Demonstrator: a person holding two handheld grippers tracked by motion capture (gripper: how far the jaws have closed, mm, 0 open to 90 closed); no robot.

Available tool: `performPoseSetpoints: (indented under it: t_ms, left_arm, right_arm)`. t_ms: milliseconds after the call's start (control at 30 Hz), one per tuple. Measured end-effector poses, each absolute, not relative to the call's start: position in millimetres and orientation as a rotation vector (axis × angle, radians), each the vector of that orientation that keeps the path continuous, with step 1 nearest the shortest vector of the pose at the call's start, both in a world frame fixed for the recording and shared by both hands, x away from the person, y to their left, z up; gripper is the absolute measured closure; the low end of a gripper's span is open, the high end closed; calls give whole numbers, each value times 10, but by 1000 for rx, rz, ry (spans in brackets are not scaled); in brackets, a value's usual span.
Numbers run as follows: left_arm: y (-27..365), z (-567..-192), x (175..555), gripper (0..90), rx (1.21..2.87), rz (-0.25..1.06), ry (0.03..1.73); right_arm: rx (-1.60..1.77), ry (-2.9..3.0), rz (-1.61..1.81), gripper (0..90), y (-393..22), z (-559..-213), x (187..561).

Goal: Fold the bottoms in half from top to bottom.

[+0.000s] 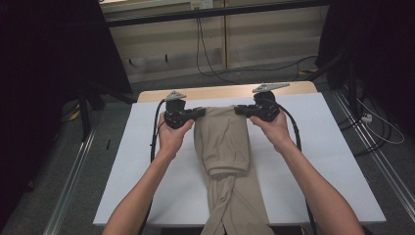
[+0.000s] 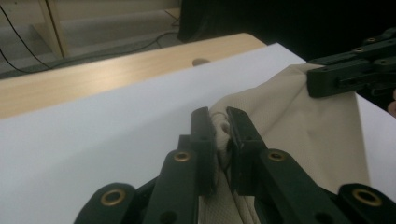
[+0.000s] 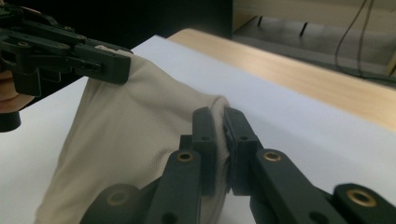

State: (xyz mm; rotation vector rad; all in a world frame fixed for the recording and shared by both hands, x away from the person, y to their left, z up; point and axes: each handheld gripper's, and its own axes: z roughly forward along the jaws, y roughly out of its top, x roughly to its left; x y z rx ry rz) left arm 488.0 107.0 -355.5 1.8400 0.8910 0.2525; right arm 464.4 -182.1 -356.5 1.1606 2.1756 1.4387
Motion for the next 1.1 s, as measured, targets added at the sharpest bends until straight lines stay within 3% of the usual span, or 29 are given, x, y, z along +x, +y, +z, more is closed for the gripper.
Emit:
performPoseSetpoints:
  t_ms: [533, 800, 867, 900, 933, 967, 1100]
  left_arm:
    - [918, -2972, 5508, 823, 1731, 357, 921]
    - [846, -3336, 5818, 820, 1797, 325, 1024]
    - [819, -3454, 5871, 805, 1815, 297, 1045]
    - [803, -3516, 5878, 758, 1822, 310, 1059]
    - [793, -3554, 5873, 594, 1829, 321, 1066]
    - [785, -3609, 5859, 455, 1854, 329, 1081]
    - [832, -3701, 5741, 308, 1869, 314, 1073]
  right_arm:
    - [1133, 2071, 1364, 843, -1888, -2805, 5199]
    - [1263, 2082, 1290, 837, -1830, -3182, 5586]
    - [1303, 2077, 1235, 774, -1802, -3285, 5654]
    - [1321, 2062, 1215, 686, -1800, -3318, 5673]
    - [1358, 2028, 1196, 579, -1807, -3371, 5692]
    - [1377, 2013, 1196, 543, -1820, -3401, 5699]
    - [1378, 2047, 1208, 481, -1873, -3541, 5604]
